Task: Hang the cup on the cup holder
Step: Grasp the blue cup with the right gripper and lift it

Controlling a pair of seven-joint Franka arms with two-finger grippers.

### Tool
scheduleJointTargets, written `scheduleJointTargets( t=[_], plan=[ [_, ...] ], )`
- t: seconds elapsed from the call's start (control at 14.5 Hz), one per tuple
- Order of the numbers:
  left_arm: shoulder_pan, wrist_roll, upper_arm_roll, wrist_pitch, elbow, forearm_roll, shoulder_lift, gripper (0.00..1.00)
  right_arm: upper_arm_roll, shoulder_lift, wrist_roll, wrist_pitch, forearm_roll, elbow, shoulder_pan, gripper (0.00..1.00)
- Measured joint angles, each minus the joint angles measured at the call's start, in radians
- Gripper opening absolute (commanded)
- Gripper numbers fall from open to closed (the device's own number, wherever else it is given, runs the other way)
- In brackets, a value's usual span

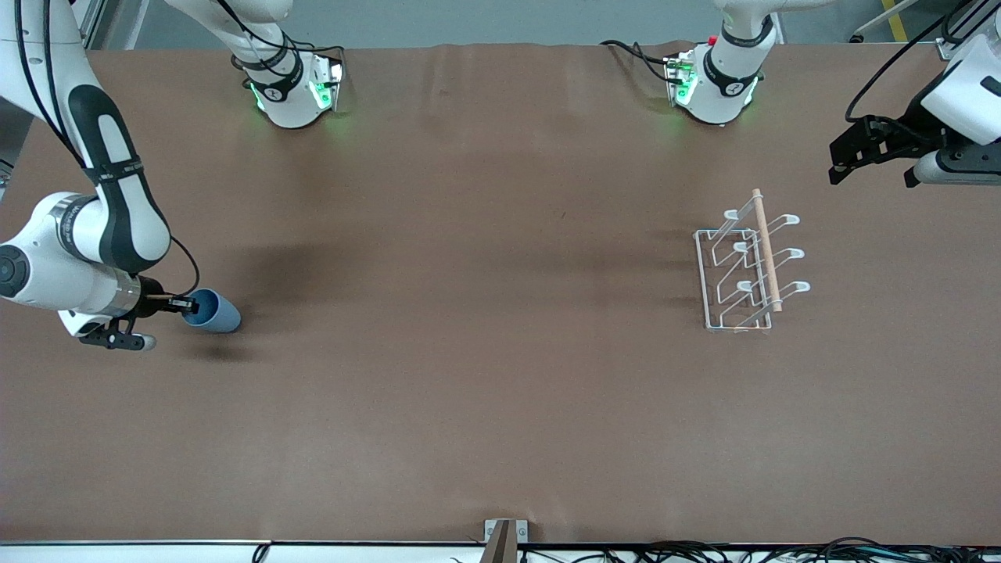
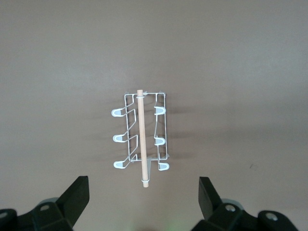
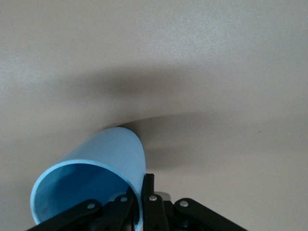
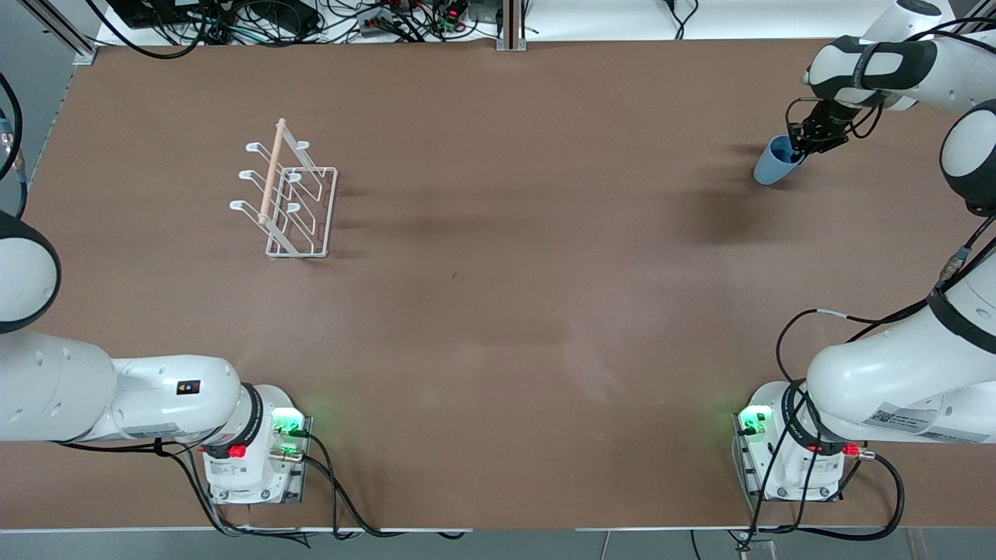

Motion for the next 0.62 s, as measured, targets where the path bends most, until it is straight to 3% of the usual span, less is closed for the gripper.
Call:
scheduleJointTargets(
  t=[0.34, 0.62],
  plan=[
    [0.0, 0.0, -0.002, 0.0, 0.0, 0.0, 0.0, 1.0, 0.04, -0.074, -0.03, -0.205, 0.071, 0.072, 0.004, 0.02],
    [-0.003, 0.002, -0.005, 0.0, 0.0, -0.007, 0.0, 1.0, 0.104, -0.094, -0.091, -0.284, 0.276, 0.072, 0.007, 0.02]
  ],
)
